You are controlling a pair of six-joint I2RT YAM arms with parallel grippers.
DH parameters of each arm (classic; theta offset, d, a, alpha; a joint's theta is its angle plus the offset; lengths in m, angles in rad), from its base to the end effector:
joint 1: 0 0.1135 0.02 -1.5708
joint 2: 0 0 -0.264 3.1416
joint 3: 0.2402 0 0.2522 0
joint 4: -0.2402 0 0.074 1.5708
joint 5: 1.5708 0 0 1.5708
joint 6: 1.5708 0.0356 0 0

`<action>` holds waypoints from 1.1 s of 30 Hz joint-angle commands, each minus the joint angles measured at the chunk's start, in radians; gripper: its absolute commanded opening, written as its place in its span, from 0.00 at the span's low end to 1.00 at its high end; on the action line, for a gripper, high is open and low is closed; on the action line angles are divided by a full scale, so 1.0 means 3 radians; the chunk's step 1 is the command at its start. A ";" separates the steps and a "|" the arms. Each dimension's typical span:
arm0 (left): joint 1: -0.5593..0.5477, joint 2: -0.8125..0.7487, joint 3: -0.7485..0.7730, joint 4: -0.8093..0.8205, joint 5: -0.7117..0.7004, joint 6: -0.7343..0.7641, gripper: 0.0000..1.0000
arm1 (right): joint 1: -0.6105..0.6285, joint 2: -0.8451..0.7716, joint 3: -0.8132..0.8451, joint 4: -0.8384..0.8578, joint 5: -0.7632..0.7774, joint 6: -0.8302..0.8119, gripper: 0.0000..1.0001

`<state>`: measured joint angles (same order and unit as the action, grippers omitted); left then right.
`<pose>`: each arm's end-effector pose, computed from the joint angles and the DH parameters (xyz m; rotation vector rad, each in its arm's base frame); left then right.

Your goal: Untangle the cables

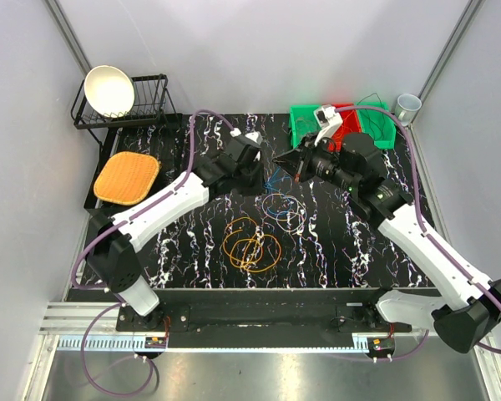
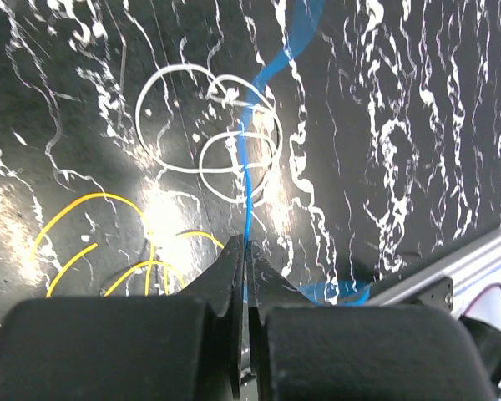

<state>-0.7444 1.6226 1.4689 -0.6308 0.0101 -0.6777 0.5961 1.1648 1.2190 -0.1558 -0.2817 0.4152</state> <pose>0.2664 -0.2459 0.3215 0.0875 2.4661 -0.6774 0.2135 0.1568 0.4182 -0.3821 1.7265 0.9849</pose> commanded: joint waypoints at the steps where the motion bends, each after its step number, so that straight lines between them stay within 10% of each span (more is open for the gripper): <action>1: 0.0022 -0.0024 -0.0156 -0.0004 0.0089 0.0045 0.00 | 0.0007 -0.0002 0.0176 0.0141 0.0024 -0.0034 0.00; 13: 0.0042 -0.0954 -0.0683 -0.0407 -0.0473 0.0229 0.77 | 0.0002 0.0090 0.0431 -0.0114 0.0284 -0.0320 0.00; 33: 0.0073 -0.2862 -0.1674 -0.1155 -0.1745 0.0321 0.91 | -0.0488 0.0765 0.1249 -0.0334 0.0817 -0.0919 0.00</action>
<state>-0.7254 0.8463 1.0237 -0.9955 -0.3611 -0.5922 0.5217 1.3632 1.5139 -0.2619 -0.0616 0.1776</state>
